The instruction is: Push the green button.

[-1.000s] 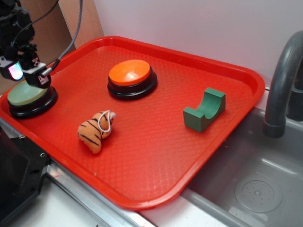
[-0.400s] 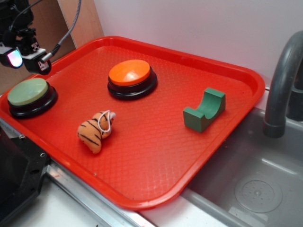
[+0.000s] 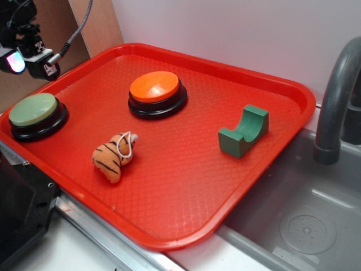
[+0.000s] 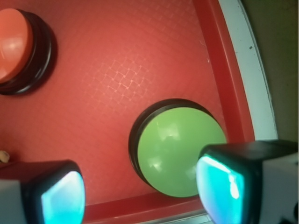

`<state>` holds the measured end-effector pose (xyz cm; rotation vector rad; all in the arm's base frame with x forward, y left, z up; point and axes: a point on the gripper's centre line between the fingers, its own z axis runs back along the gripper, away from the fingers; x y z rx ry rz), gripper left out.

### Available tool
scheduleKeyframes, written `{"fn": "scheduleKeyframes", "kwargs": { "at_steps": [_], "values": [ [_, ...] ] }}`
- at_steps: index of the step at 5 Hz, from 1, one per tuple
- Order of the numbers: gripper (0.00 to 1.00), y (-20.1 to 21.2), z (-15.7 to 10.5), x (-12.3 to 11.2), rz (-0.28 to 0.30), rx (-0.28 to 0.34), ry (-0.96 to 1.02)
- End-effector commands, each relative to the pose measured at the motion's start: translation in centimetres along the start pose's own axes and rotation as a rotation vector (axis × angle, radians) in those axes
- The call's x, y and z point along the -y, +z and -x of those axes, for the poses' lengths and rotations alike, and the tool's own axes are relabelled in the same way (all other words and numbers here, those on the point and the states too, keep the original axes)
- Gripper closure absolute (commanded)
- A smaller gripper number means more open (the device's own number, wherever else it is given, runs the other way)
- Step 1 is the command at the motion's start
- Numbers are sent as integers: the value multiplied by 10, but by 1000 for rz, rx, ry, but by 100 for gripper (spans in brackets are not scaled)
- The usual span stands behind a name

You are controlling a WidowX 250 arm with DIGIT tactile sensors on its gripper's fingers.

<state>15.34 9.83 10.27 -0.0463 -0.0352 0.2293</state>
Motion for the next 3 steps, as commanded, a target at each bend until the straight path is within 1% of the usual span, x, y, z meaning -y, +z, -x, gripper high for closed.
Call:
{"fn": "scheduleKeyframes", "kwargs": {
  "at_steps": [1, 3],
  "values": [
    [0, 22, -9, 1, -29, 67, -17],
    [0, 33, -10, 3, -46, 78, -11]
  ]
}}
